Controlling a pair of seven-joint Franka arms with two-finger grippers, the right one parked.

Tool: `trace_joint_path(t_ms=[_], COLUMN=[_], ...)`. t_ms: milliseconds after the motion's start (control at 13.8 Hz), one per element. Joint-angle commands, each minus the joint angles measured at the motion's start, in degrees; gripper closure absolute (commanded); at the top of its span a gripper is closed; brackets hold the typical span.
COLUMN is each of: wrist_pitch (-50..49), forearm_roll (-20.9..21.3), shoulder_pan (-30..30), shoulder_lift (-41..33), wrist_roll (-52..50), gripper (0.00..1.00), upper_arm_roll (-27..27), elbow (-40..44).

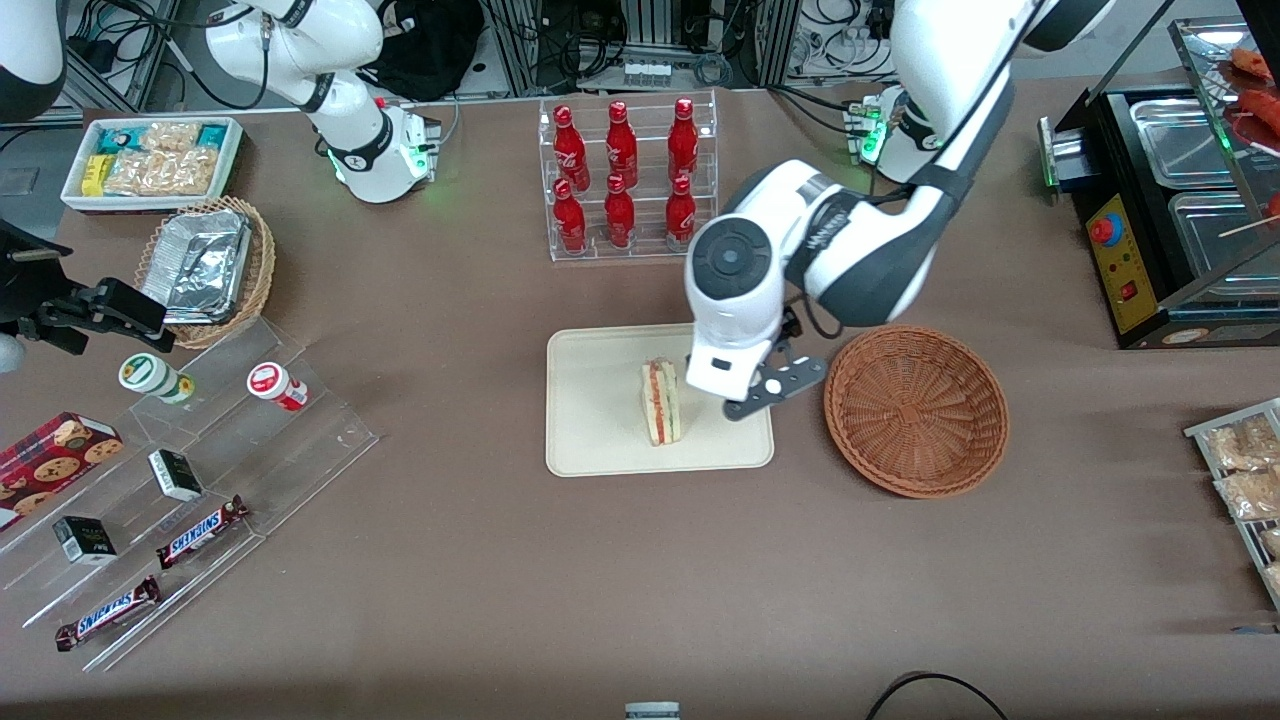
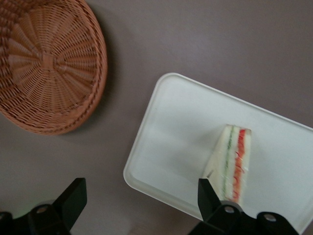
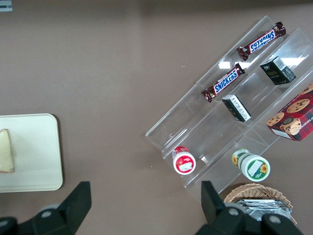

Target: Place sandwich from basket to tray

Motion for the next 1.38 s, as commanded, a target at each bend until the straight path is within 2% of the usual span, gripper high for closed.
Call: trace_joint_path(t_ms=[0,435,653,1089,1306], wrist_pitch=[0.0,0.0,-0.2,-7.0,-10.5], forearm_roll=[-0.1,-2.8,-6.6,-7.6,-10.1], shoulder_pan=[4.4,14.8,19.2,21.0,20.8], shoulder_lift=[-6.4,-14.3,-19.3,-25.4,-28.1], wrist_roll=[4.8,19.7,30.4,46.3,55.1], gripper=[0.0,0.0,0.0,0.0,0.0], upper_arm_roll=[-0.2,-0.3,-0.2,2.7,8.5], elbow=[-7.1,-15.8,-20.4,-21.1,-20.9])
